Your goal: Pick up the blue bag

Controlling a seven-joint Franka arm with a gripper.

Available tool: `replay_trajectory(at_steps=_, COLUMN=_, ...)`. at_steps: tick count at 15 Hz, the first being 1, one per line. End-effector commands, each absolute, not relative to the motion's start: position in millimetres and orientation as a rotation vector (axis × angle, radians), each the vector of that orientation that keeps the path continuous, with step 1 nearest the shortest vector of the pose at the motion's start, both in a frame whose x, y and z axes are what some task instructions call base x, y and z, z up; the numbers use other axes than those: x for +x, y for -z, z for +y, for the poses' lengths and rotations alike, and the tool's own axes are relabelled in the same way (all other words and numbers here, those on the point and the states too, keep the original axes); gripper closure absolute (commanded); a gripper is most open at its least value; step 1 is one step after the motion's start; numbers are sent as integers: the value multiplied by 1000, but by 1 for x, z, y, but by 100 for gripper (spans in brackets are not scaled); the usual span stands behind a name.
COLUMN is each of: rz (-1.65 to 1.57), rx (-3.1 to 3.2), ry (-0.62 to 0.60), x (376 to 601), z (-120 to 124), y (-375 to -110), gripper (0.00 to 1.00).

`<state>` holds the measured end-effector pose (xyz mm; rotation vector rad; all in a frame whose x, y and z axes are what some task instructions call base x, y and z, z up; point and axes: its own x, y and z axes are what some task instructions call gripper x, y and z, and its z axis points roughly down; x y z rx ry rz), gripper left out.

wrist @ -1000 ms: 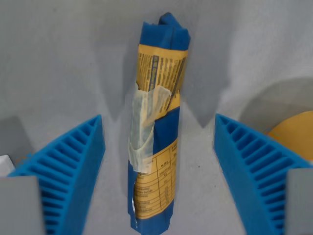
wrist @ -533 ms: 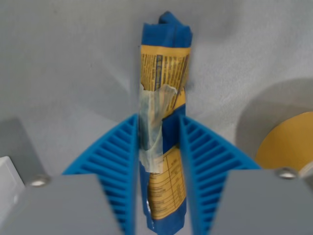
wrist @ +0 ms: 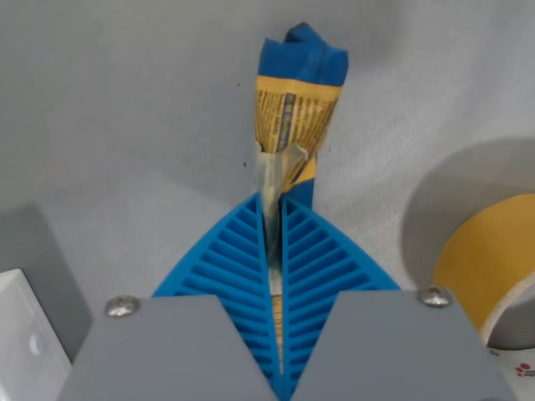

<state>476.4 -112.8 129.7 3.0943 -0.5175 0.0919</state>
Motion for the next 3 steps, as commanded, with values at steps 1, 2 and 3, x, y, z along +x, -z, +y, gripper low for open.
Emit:
replay_trajectory(at_steps=1, rz=-539, rx=3114, ry=-106, x=471, z=-112, y=-152, gripper=100)
replay_trajectory(at_steps=2, rz=-539, rx=3115, ry=-93, x=470, z=-112, y=-157, gripper=100)
replay_trajectory(at_steps=3, rz=-539, rx=3116, ry=-84, x=471, z=-112, y=-162, gripper=100)
